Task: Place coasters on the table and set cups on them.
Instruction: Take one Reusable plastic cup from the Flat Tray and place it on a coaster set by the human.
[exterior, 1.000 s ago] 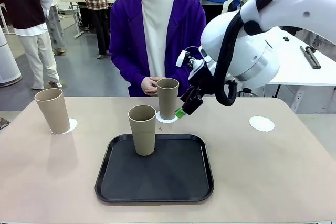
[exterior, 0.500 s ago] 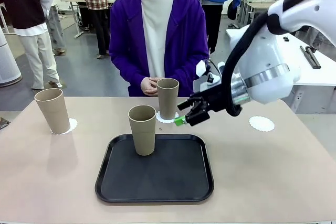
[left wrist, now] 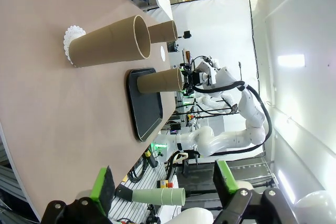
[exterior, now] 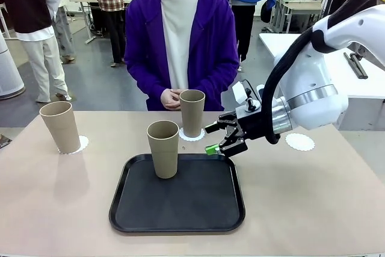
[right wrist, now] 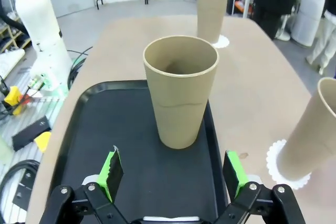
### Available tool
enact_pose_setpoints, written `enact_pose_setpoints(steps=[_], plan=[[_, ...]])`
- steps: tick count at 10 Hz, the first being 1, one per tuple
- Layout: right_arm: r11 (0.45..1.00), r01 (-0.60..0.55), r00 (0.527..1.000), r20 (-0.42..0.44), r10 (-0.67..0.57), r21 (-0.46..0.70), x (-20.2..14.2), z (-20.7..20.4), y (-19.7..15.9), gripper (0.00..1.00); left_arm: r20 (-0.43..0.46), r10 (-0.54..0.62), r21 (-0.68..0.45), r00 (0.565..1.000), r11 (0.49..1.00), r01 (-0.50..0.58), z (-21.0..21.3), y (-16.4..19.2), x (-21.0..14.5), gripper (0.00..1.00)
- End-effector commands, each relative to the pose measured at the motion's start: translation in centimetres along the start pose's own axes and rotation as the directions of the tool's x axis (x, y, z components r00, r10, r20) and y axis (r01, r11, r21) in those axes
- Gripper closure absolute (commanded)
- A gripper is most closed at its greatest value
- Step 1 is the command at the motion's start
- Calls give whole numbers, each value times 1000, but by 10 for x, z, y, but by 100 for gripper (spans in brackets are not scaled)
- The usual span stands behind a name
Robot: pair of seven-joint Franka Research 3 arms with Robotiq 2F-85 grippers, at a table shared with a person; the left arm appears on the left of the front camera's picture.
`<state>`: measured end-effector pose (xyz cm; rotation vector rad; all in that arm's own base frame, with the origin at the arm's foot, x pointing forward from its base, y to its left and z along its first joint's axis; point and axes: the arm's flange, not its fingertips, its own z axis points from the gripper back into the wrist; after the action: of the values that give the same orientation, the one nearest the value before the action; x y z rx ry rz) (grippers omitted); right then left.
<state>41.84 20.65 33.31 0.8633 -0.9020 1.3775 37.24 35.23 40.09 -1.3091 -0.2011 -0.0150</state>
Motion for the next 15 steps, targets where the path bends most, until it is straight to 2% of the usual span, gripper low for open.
enact_pose_setpoints(steps=[1,2,7,8,9,11,12,15], plan=[[999,-28,999,30,29,-42,-17,-13,6,0,1,8,6,1000,1000,-8,1,-1,-1,0],[1000,0,1000,0,0,0,0,0,0,0,1,8,6,1000,1000,-8,1,-1,-1,0],[1000,-17,1000,14,17,-14,-3,-2,0,0,1,8,6,1000,1000,-8,1,-1,-1,0],[998,-3,990,140,-6,66,-14,-9,-5,0,1,8,6,1000,1000,-8,1,-1,-1,0],[997,-6,978,208,-10,78,-25,-12,-9,0,1,8,6,1000,1000,-8,1,-1,-1,0],[999,-6,963,271,-7,47,-37,-17,-14,0,1,8,6,1000,1000,-8,1,-1,-1,0],[998,65,960,270,-70,28,-44,-22,-17,0,1,8,6,1000,1000,-8,1,-1,-1,0],[989,144,961,234,-145,19,-50,-43,-21,0,1,8,6,1000,1000,-8,1,-1,-1,0]])
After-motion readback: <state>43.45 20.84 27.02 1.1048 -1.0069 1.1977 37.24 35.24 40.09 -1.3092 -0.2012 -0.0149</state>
